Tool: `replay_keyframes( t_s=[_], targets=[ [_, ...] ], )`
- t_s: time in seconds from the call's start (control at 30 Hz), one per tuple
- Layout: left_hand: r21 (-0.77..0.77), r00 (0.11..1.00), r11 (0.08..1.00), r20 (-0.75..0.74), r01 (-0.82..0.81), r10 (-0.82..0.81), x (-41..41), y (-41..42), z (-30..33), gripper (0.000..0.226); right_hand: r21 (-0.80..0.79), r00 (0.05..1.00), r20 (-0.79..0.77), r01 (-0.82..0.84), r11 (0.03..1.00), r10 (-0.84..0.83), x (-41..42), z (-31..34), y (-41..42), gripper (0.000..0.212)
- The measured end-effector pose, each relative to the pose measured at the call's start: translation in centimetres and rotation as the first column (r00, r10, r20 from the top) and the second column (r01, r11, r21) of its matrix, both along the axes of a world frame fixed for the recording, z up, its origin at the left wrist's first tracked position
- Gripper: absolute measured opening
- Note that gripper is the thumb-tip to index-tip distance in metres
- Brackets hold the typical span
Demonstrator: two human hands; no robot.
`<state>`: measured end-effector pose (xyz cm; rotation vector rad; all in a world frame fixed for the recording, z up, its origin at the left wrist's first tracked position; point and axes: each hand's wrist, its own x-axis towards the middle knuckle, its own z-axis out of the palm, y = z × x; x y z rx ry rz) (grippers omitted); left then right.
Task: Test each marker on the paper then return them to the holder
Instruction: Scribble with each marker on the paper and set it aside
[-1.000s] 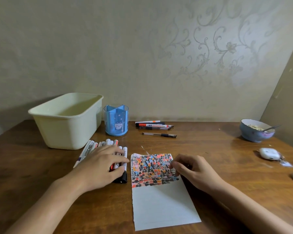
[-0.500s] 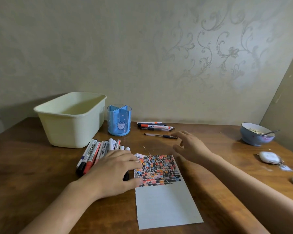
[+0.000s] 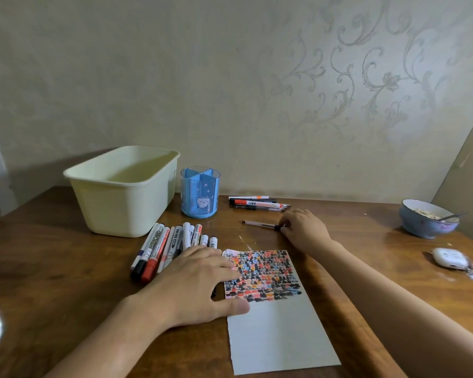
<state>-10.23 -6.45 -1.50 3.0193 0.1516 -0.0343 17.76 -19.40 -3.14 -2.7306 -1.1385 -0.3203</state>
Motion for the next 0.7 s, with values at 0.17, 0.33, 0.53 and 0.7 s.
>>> replay_keyframes(
  t_s=[0.17,0.33,0.53,0.7],
  targets=[
    [-0.011,0.999,1.0,-0.05,0.018,-0.018,-0.1,0.1,0.2,0.097,0.166,0.995,-0.095,-0.005,0.986,0.021,-1.5,0.6,-2.2,0.009],
    [-0.025,0.999,0.999,-0.038,0.022,-0.023,-0.3,0.0,0.2,0.104,0.533,0.816,-0.522,0.085,0.842,0.249,-5.6,1.8,-5.4,0.007],
    [-0.03,1.0,0.999,-0.009,0.012,-0.012,-0.1,0.0,0.0,0.107,0.665,0.477,-0.697,0.152,0.731,0.536,-10.8,1.7,-7.6,0.012],
    [-0.035,0.998,0.999,0.068,0.014,-0.011,-0.2,-0.1,0.0,0.106,0.678,0.451,-0.669,0.046,0.734,0.59,-12.5,1.6,-7.4,0.022]
  ],
)
